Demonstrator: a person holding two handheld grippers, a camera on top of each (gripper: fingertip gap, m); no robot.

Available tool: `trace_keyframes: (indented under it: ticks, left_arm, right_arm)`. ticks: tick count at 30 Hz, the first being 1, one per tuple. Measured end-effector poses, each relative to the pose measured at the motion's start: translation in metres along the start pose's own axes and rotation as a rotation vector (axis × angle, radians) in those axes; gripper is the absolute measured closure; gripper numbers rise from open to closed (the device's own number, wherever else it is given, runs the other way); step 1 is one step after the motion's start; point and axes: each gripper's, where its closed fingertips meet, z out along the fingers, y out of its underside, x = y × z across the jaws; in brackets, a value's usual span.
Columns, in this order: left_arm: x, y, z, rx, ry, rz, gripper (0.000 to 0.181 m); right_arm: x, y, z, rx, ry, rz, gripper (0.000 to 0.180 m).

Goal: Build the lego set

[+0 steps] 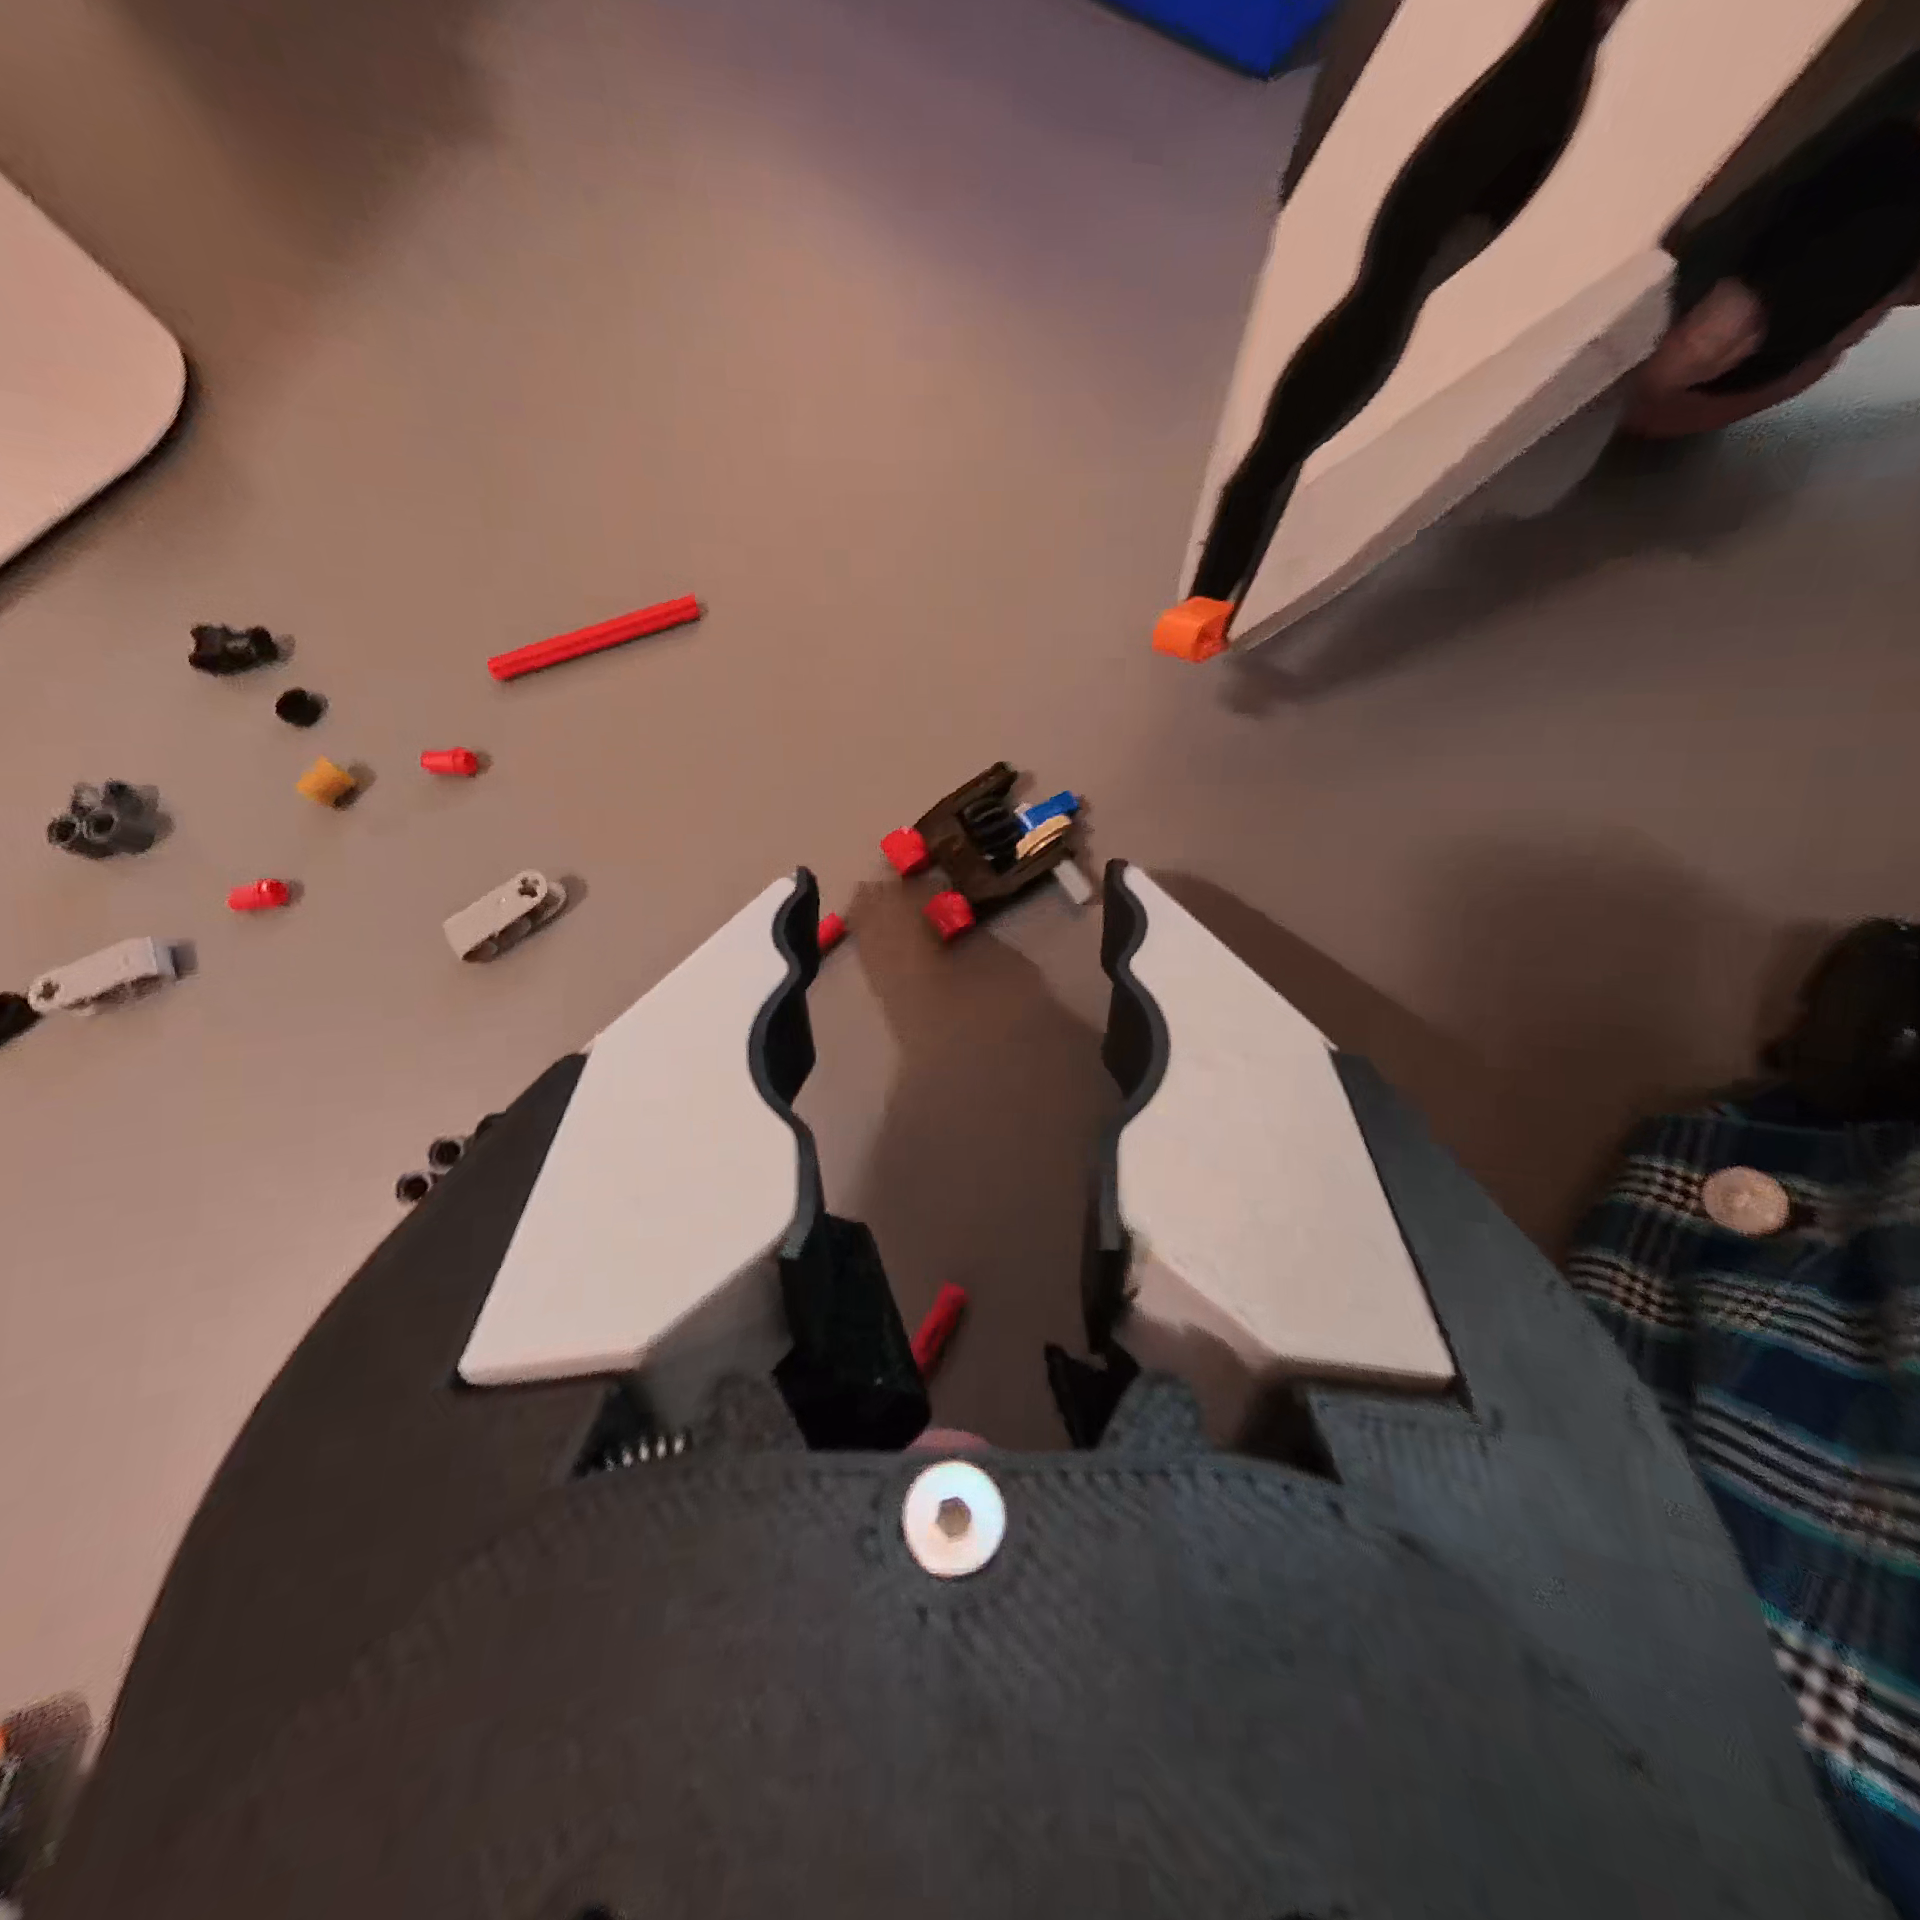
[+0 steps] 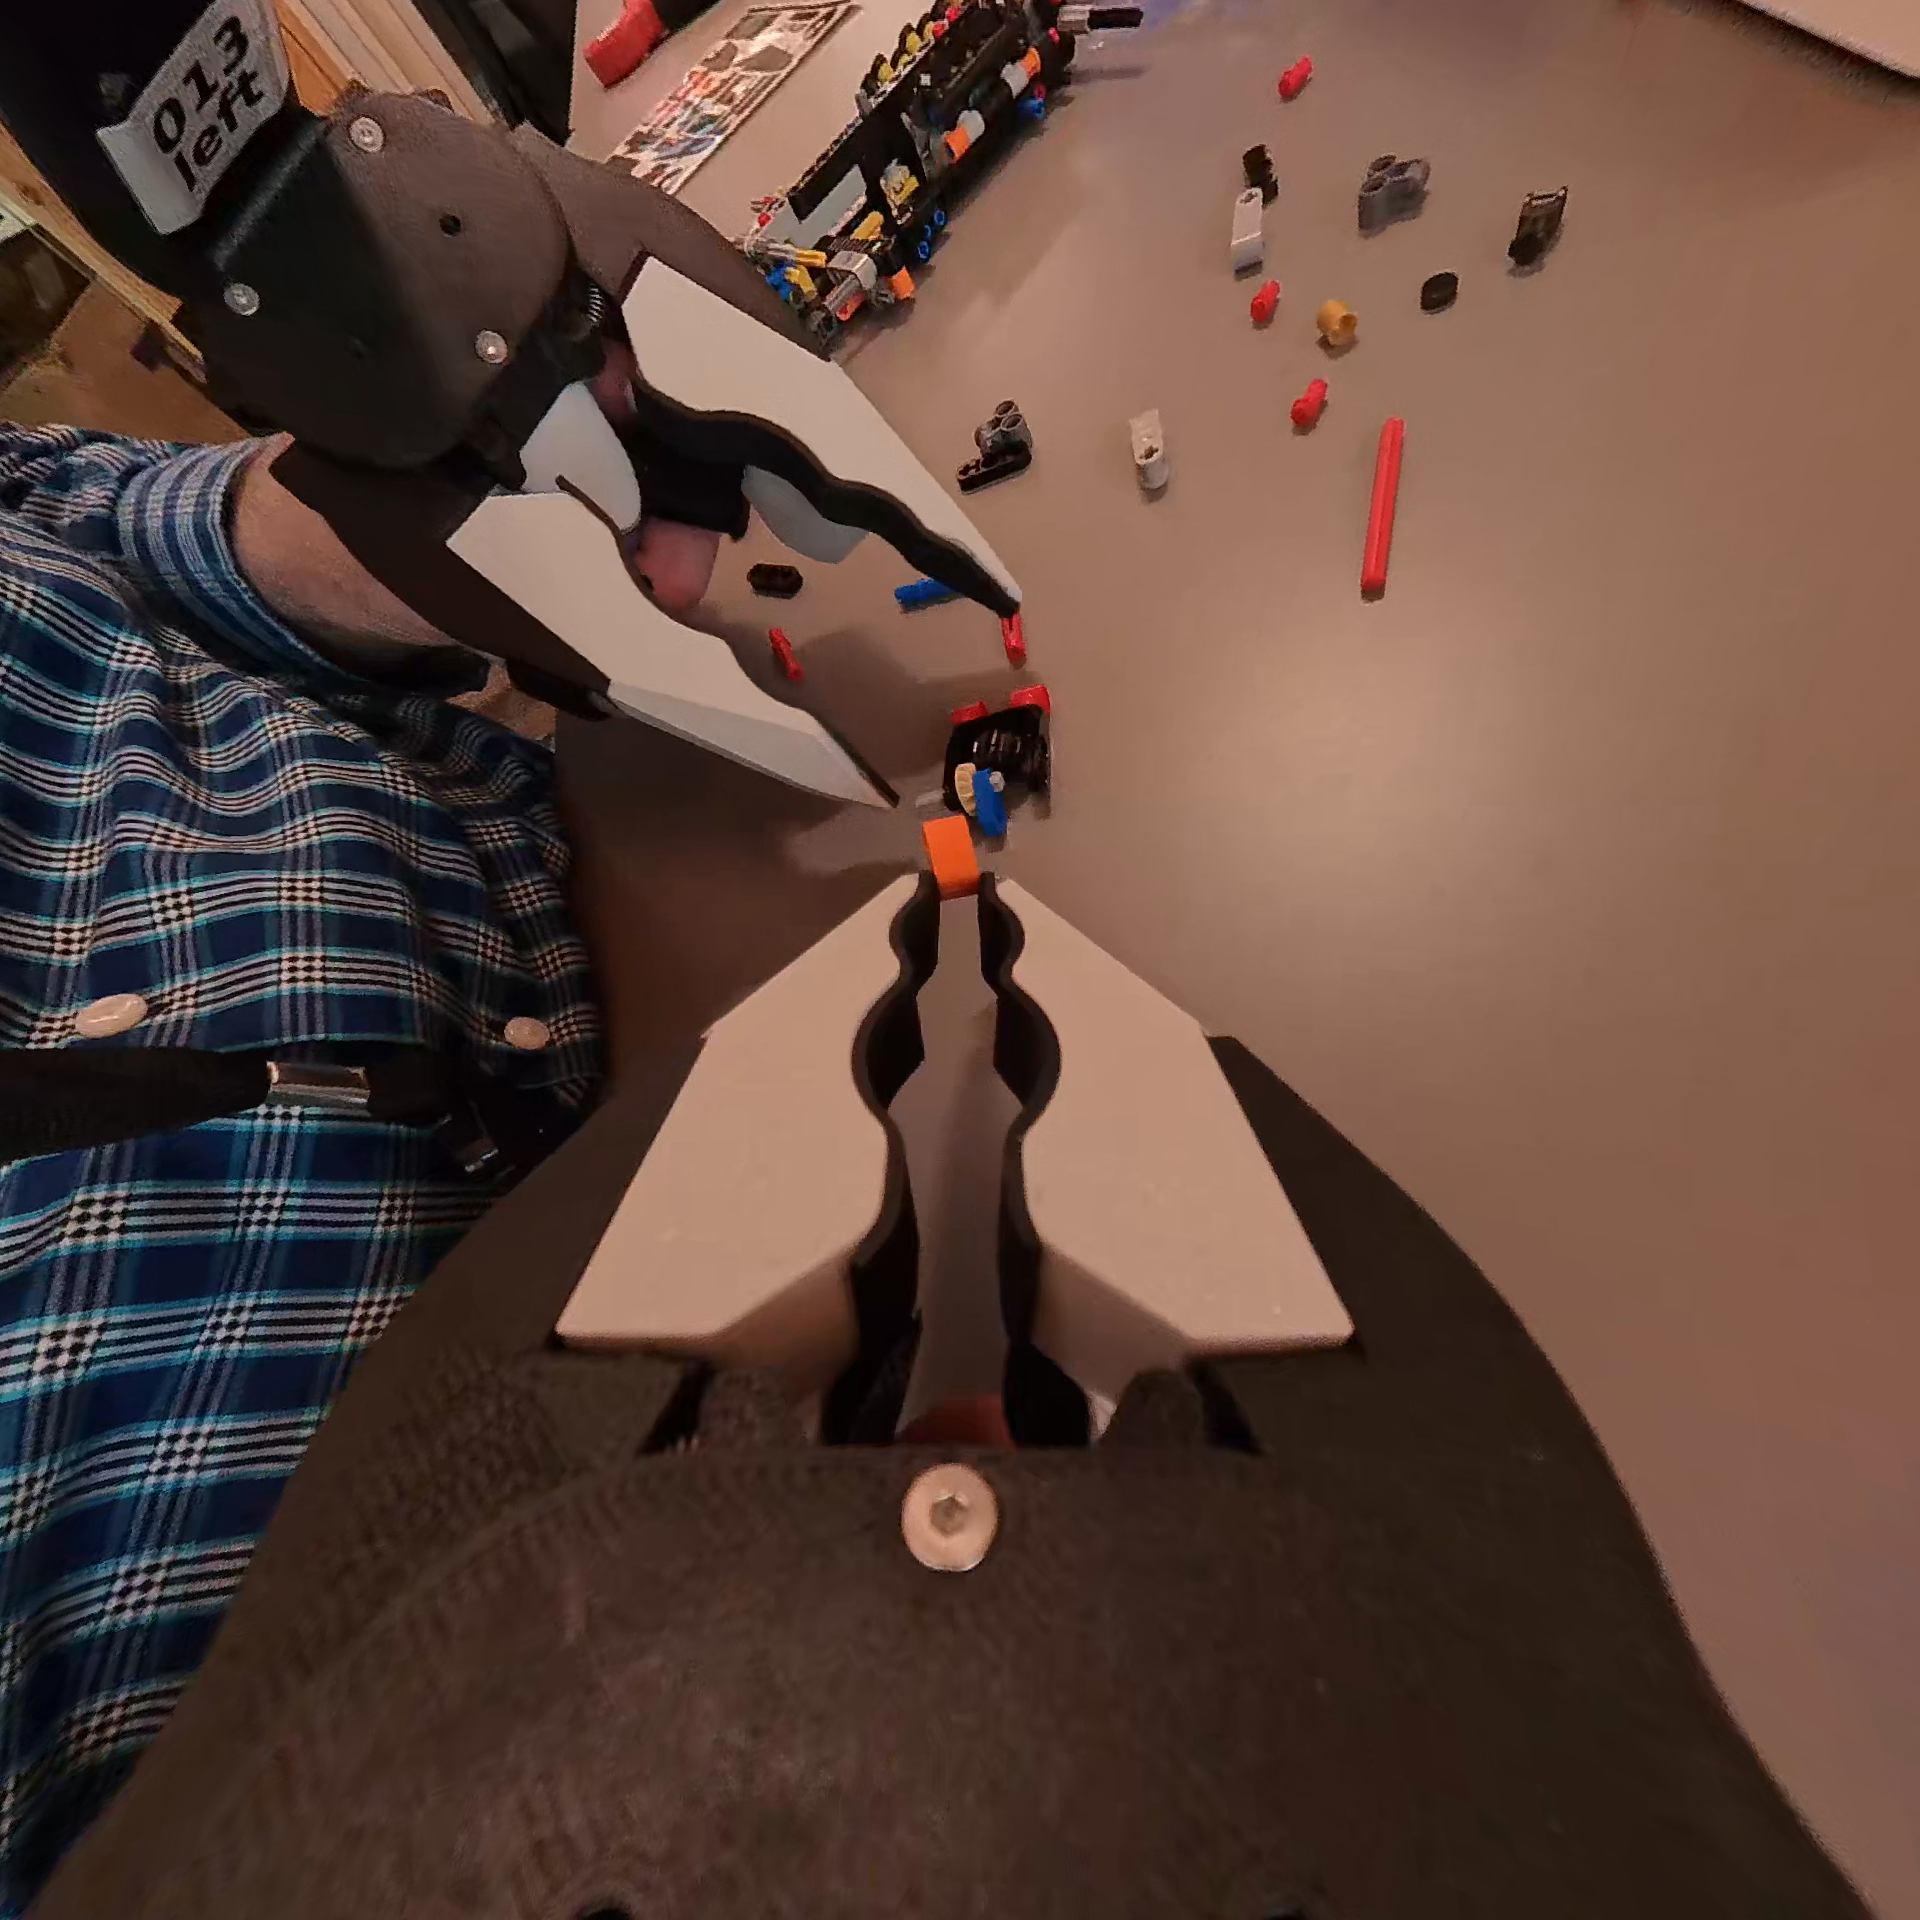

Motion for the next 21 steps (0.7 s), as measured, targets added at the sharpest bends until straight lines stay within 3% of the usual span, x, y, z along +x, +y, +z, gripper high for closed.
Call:
trace_keyframes:
  ticks: [6, 15, 21]
  left_arm:
    - [0.011, 0.003, 0.005, -0.046, 0.006, -0.013, 0.127]
    - [0.013, 0.003, 0.012, -0.062, -0.002, -0.017, 0.149]
    - [0.012, 0.003, 0.013, -0.057, 0.006, -0.021, 0.150]
  right_arm:
    - [0.001, -0.001, 0.000, 0.005, 0.001, 0.002, 0.175]
    - [0.000, -0.001, 0.000, 0.003, 0.002, -0.005, 0.175]
    - [0.002, -0.001, 0.000, 0.002, 0.014, -0.006, 0.175]
